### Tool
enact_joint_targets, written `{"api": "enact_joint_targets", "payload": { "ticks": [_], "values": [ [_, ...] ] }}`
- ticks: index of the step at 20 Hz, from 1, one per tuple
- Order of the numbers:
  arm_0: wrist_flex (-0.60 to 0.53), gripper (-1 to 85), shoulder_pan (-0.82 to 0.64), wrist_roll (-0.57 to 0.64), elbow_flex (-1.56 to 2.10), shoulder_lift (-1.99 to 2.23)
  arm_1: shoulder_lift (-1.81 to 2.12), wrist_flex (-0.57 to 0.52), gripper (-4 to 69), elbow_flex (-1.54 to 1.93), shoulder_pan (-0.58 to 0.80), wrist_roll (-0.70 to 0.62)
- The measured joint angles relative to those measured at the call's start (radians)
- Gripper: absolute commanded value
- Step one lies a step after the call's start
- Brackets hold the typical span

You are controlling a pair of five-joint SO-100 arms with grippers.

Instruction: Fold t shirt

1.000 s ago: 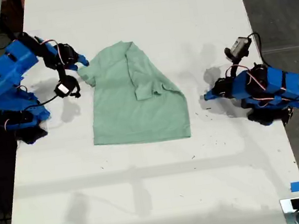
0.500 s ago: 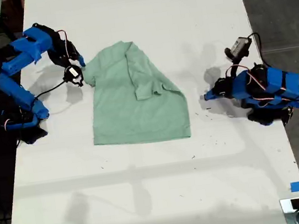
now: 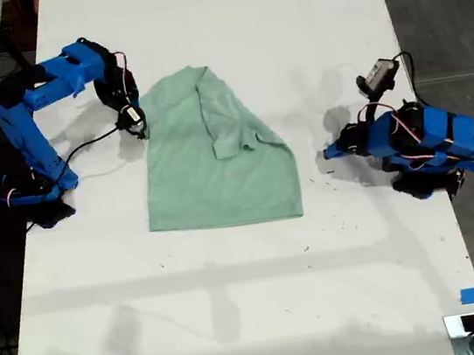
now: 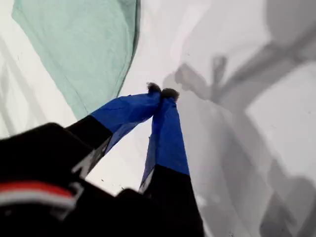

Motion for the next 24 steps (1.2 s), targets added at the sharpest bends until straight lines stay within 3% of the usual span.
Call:
{"api": "enact_joint_targets", "payload": {
  "ticks": [4,9,10,12,13,14,17,19,21,24],
  "values": [
    [0.137,-0.1,0.295,-0.173,-0.239,0.018,0.0,0.0,-0.2,0.0,0.0,0.0],
    [0.175,-0.1,0.586,-0.322,-0.588,-0.201,0.0,0.0,-0.2,0.0,0.0,0.0],
    [0.181,-0.1,0.606,-0.341,-0.62,-0.209,0.0,0.0,-0.2,0.0,0.0,0.0],
    [0.176,18.4,0.634,-0.359,-0.657,-0.21,0.0,0.0,-0.2,0.0,0.0,0.0],
    [0.176,16.2,0.646,-0.359,-0.666,-0.216,0.0,0.0,-0.2,0.0,0.0,0.0],
    [0.184,0.1,0.652,-0.357,-0.676,-0.232,0.0,0.0,-0.2,0.0,0.0,0.0],
    [0.249,0.1,0.592,-0.356,-0.62,-0.196,0.0,0.0,-0.2,0.0,0.0,0.0],
    [0.146,0.0,0.518,-0.351,-0.379,0.034,0.0,0.0,-0.2,0.0,0.0,0.0],
    [0.138,0.0,0.459,-0.319,-0.227,0.298,0.0,0.0,-0.2,0.0,0.0,0.0],
    [0.078,0.0,0.511,-0.322,0.054,0.68,0.0,0.0,-0.2,0.0,0.0,0.0]
  ]
}}
